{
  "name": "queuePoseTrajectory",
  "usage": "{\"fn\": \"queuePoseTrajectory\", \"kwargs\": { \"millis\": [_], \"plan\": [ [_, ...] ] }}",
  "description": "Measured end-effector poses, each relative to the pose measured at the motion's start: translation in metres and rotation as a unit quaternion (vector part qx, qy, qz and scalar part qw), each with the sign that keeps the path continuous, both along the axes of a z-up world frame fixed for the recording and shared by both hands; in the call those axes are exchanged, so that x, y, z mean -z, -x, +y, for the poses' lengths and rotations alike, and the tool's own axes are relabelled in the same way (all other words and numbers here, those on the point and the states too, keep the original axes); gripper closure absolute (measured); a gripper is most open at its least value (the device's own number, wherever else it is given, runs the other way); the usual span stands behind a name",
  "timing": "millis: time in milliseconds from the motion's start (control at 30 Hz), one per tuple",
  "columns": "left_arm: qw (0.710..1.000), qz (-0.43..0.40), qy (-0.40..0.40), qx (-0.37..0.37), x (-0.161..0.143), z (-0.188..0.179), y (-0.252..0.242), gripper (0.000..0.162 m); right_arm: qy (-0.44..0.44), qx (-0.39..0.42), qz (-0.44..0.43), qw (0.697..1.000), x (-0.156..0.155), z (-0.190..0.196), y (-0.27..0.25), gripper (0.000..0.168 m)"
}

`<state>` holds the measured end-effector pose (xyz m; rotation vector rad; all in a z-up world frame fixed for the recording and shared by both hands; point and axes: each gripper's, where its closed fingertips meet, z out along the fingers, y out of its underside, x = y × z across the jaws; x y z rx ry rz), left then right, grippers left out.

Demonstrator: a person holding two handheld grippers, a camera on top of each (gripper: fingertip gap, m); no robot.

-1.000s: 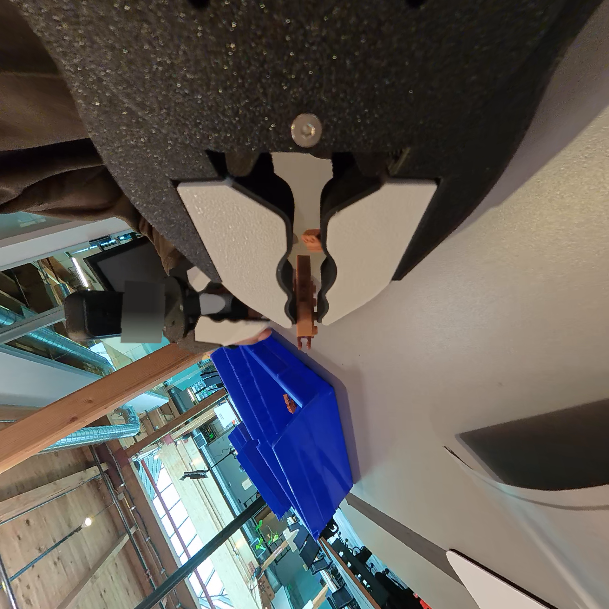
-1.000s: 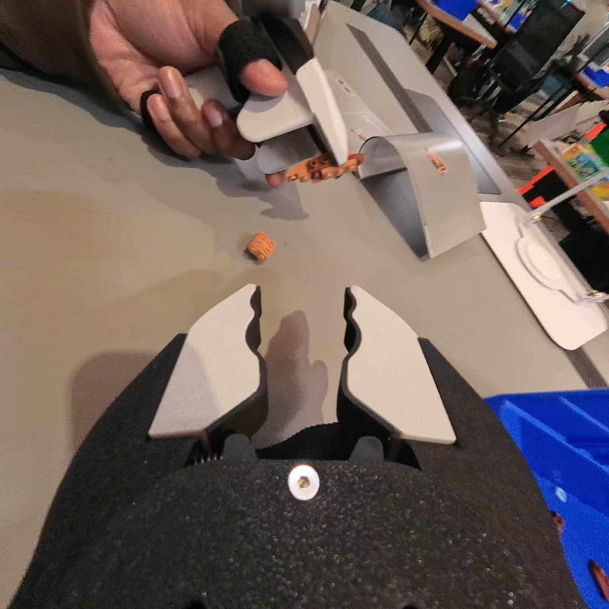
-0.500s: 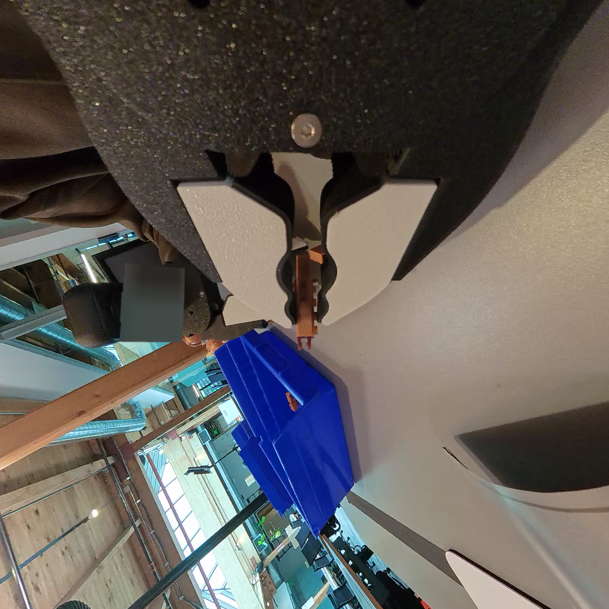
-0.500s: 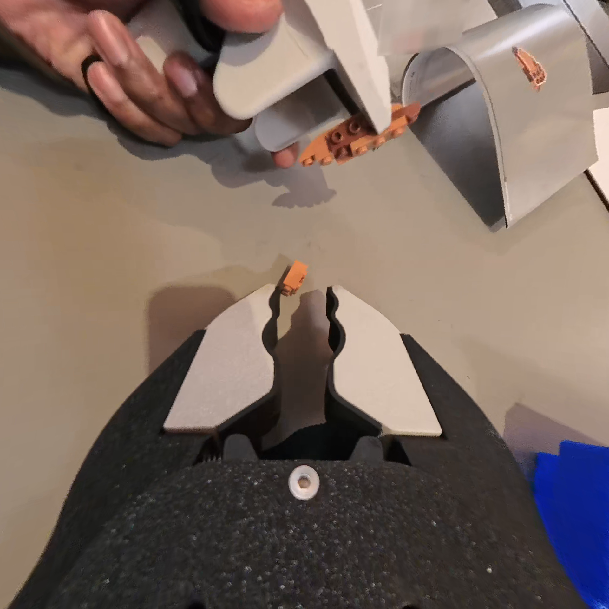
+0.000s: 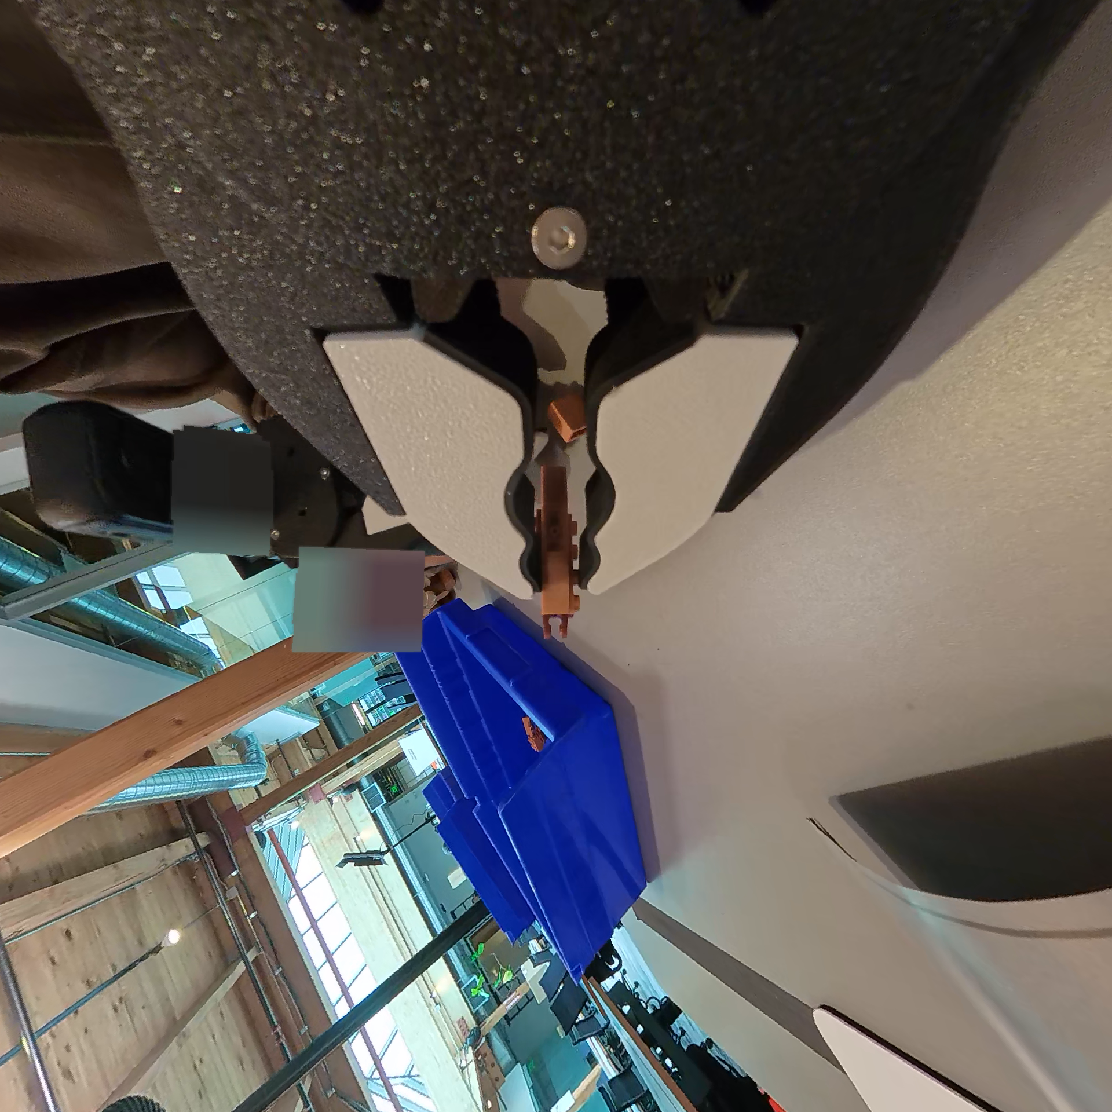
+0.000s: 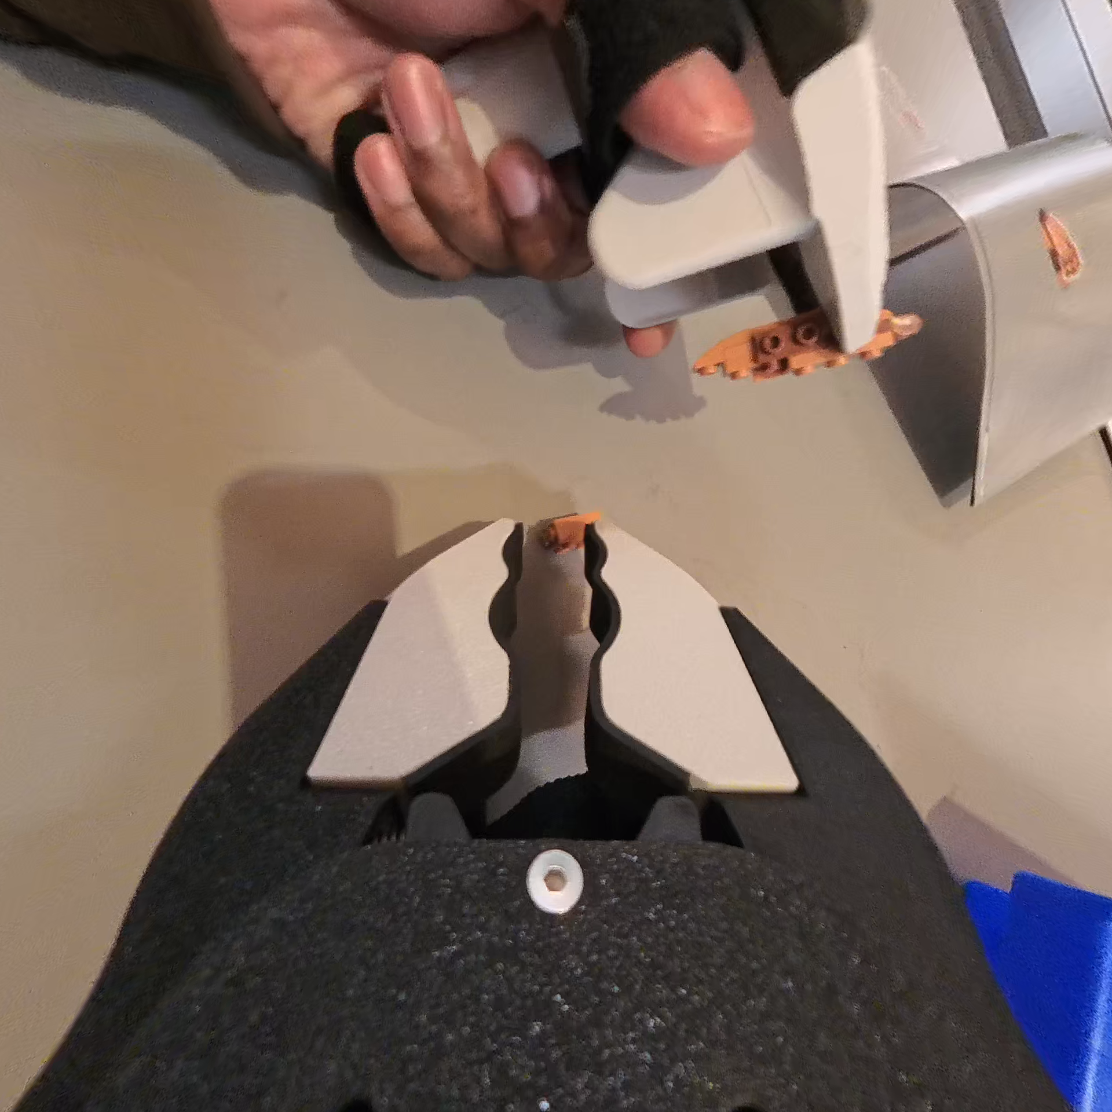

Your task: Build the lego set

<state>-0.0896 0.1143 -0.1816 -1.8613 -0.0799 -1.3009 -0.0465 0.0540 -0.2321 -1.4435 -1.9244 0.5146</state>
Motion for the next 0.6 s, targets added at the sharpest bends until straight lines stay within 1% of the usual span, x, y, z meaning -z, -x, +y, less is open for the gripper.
{"fn": "queuePoseTrajectory", "kwargs": {
  "millis": [67,167,233,433,500,600],
  "plan": [
    [1.0,0.0,0.0,0.0,0.0,0.0,0.0,0.15,0.024,0.039,0.009,0.999,-0.004,0.004,0.0,0.146],
    [1.0,0.002,0.0,-0.001,0.0,0.0,0.001,0.15,0.071,0.116,0.027,0.99,-0.007,0.01,-0.002,0.147],
    [1.0,0.002,0.001,-0.003,0.0,0.0,0.002,0.15,0.095,0.153,0.03,0.983,-0.005,0.01,-0.004,0.149],
    [1.0,0.005,-0.001,-0.002,0.0,0.0,0.001,0.15,0.082,0.212,0.009,0.974,0.004,0.013,-0.002,0.151],
    [1.0,0.007,-0.001,-0.003,0.0,0.0,0.002,0.15,0.085,0.214,0.006,0.973,0.004,0.011,0.002,0.151],
    [1.0,0.009,-0.002,-0.006,0.0,0.001,0.004,0.15,0.063,0.205,-0.001,0.977,0.004,0.012,0.008,0.155]
  ]
}}
